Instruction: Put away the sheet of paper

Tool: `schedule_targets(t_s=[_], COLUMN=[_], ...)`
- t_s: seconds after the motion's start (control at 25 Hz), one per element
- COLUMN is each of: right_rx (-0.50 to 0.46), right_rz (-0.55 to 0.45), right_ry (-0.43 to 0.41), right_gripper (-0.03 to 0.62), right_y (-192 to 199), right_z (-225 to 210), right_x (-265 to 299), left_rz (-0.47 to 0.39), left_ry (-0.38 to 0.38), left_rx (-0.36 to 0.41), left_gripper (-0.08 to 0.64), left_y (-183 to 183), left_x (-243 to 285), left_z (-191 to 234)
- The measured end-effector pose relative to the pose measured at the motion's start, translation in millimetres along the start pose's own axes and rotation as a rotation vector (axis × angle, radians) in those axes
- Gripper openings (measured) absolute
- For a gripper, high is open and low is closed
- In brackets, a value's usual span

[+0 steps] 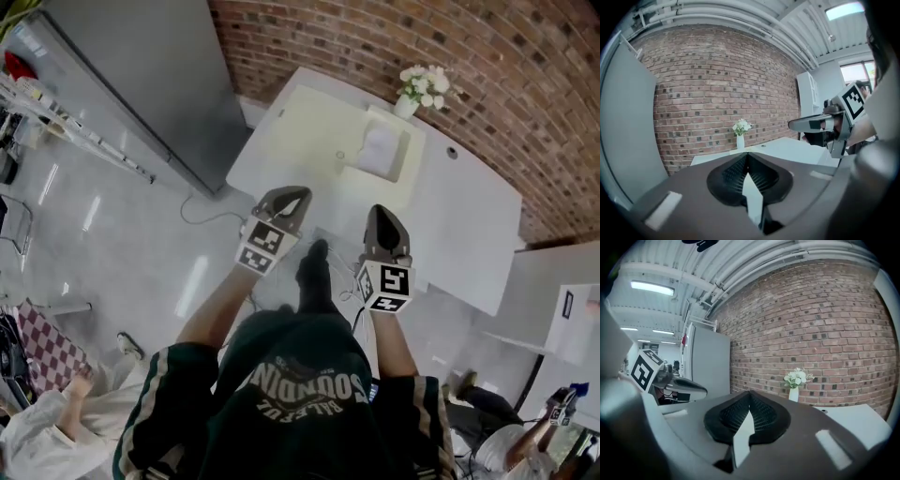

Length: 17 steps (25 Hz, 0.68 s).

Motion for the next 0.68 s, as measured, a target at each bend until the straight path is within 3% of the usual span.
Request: schedule_targets(t_s=[0.24, 0.68], right_rx=[-0.011, -0.022], right_rz=[-0.007, -0.007], right_ry=[0.002, -0.018], right_gripper=[-0.017, -0.017], right_y=[-1, -9], right_z=[18, 16], right_x=[-22, -9], left_rz=[-0.016, -0.012], left_ry=[0.011, 0.013], left_rx=[0.01, 0.007], left_gripper=[0.011, 0.011], left_y=[-5, -9], left_x=[-31, -22], left_z=[-12, 1])
Point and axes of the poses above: the fingertips, and each gripper's own axes: x forward along the fingers, z to its left, y out of its underside, the point moved 6 cm from there along -x, backward along the fingers, and after that the axes turned 13 degrees about -y, right-handed, at the moved point
